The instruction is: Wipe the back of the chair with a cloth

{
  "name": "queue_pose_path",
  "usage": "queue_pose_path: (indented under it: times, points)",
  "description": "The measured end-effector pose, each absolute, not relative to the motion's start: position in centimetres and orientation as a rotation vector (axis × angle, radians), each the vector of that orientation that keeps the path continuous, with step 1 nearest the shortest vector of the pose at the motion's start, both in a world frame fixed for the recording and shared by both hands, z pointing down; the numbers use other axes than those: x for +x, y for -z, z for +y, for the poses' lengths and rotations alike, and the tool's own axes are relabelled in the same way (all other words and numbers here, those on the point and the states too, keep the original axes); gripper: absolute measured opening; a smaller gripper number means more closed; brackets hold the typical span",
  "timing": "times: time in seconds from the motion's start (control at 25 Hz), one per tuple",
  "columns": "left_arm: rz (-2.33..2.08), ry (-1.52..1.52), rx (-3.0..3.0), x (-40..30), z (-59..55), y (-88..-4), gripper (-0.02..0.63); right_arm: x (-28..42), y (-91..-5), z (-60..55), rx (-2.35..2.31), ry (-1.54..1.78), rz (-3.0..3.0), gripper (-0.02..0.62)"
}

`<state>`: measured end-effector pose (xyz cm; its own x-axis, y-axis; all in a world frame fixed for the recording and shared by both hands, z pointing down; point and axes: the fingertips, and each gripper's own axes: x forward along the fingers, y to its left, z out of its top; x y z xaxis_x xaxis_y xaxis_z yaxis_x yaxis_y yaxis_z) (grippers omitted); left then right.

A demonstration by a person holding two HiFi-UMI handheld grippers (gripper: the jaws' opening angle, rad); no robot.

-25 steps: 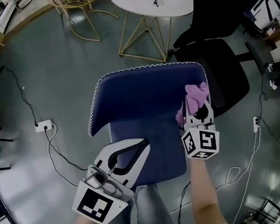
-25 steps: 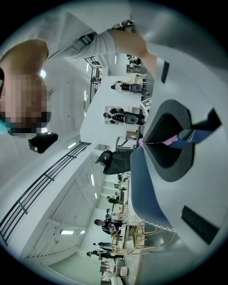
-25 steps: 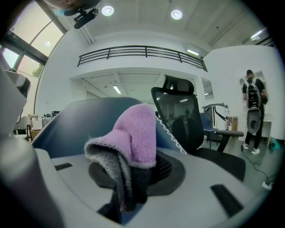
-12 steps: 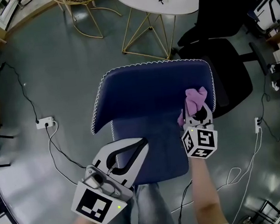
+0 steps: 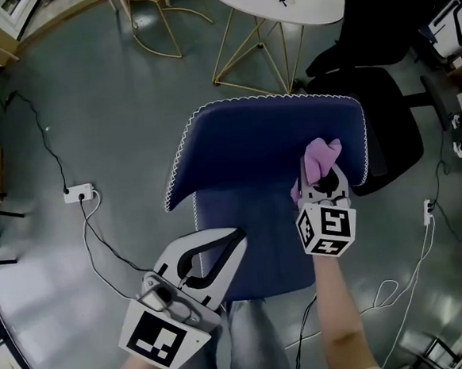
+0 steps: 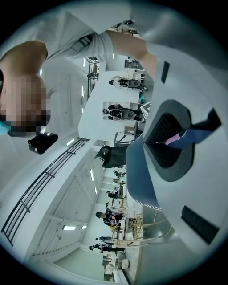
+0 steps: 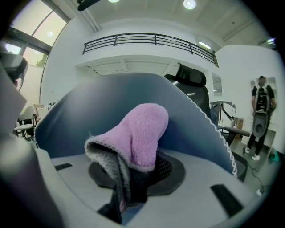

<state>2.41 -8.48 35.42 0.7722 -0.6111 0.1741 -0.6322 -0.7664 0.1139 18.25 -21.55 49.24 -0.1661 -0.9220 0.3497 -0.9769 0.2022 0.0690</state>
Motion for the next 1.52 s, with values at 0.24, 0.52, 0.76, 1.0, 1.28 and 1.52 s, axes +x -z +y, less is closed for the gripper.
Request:
queue_pose_path:
  times: [0.24,0.52,0.76,1.0,1.28,1.52]
  points:
    - [-1.037,-0.184,2.779,1.0,-8.0,-35.2,0.015,15.1,-48.9,-21.7,1.755,-0.262,-2.222,0.123]
    - [-1.075,-0.179,2.771,-0.6,-7.6,-34.8,0.015,10.4,-48.3,-21.6,1.664,-0.252,-2.307,0.123]
    - [-1.104,-0.179,2.763,-2.1,-7.1,-34.6,0.015,4.9,-47.6,-20.8,1.532,-0.225,-2.405,0.123]
    - [-1.146,-0.183,2.743,-4.2,-6.2,-34.6,0.015,0.9,-47.0,-20.0,1.460,-0.220,-2.460,0.123]
    - [-1.179,-0.189,2.730,-6.0,-5.3,-34.3,0.015,-2.5,-45.9,-18.8,1.392,-0.198,-2.511,0.123]
    - [-1.180,-0.182,2.733,-6.4,-4.8,-34.3,0.015,-4.2,-45.0,-17.5,1.365,-0.227,-2.550,0.121]
